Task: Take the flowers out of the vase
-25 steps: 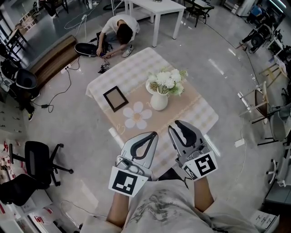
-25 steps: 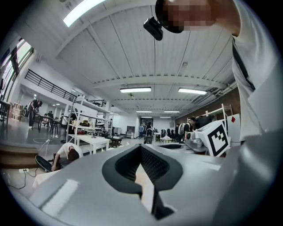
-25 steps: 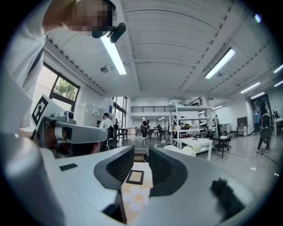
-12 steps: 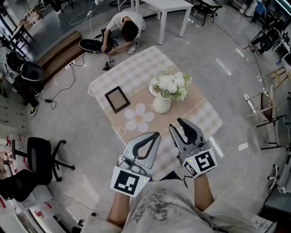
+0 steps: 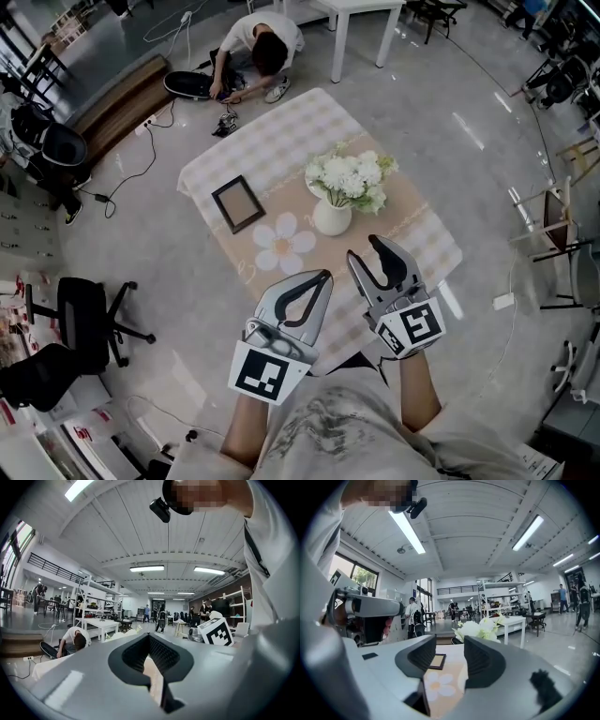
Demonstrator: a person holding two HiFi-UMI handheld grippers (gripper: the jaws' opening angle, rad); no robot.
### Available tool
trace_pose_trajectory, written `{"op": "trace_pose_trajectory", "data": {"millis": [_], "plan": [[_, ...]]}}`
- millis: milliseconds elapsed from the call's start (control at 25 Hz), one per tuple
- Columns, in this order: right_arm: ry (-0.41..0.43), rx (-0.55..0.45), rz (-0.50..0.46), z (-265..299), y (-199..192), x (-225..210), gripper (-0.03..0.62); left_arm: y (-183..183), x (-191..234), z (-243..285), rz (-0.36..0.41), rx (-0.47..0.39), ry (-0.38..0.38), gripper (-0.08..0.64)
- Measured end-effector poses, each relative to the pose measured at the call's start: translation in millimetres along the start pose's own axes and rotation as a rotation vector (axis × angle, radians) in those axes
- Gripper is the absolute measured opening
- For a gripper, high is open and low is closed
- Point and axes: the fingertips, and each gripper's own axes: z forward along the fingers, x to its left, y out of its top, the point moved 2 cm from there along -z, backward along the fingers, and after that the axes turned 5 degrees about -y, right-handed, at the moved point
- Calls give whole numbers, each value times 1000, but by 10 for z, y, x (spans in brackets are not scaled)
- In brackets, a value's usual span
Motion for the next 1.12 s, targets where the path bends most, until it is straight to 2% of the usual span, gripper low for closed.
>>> {"op": "trace_pose_trajectory", "data": {"millis": [720,880,1120], "plan": [[-83,58,94,305,-421,-372,291,-81,141,207,-9,40,-11,8],[-108,54,102,374,-466,-444,338,-88,169,231,-12,43,-14,9],[-122,55,105,536,-575,-549,449,-132,209,282,-16,57,-23,8]]}}
